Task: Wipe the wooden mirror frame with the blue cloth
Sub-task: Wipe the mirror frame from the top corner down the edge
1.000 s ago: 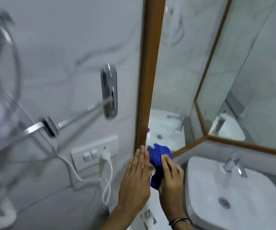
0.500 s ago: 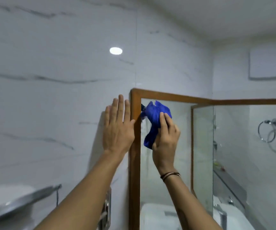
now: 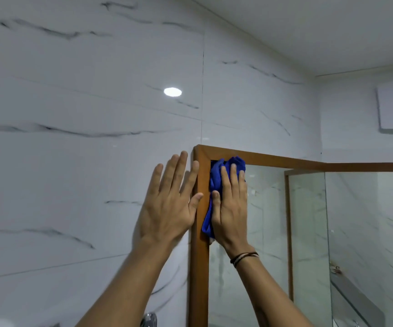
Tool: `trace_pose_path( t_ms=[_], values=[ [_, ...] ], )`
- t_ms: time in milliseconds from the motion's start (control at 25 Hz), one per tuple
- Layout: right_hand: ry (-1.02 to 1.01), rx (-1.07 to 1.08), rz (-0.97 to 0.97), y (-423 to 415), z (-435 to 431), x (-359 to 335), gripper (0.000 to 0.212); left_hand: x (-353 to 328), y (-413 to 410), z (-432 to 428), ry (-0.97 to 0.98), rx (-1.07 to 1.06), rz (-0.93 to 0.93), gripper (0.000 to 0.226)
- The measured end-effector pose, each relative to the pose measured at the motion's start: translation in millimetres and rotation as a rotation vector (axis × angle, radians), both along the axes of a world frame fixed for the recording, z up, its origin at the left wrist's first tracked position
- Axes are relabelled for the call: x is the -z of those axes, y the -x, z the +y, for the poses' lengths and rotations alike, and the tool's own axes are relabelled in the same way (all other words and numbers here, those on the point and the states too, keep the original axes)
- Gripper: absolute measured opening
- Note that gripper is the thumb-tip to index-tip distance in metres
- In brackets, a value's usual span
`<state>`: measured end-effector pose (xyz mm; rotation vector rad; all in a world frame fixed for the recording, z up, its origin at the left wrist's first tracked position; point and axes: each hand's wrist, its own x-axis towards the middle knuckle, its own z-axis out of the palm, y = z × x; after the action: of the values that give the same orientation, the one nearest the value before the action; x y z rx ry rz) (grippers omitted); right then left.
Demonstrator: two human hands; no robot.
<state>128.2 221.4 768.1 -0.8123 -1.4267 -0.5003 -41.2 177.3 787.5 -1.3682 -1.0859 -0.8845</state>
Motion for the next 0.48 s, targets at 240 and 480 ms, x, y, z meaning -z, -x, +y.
trace_pose_path(
  t_ms=[240, 480],
  values=[
    [-0.007, -0.003, -0.06, -8.7, 15.8, -1.4, 0.061, 0.3, 1.2, 8.3, -0.017, 0.009, 0.02, 0.075],
    [0.172, -0.105, 0.408, -32.3, 17.7, -23.9, 0.059, -0.5, -1.1, 3.3, 0.034, -0.007, 0.004, 0.077]
  ],
)
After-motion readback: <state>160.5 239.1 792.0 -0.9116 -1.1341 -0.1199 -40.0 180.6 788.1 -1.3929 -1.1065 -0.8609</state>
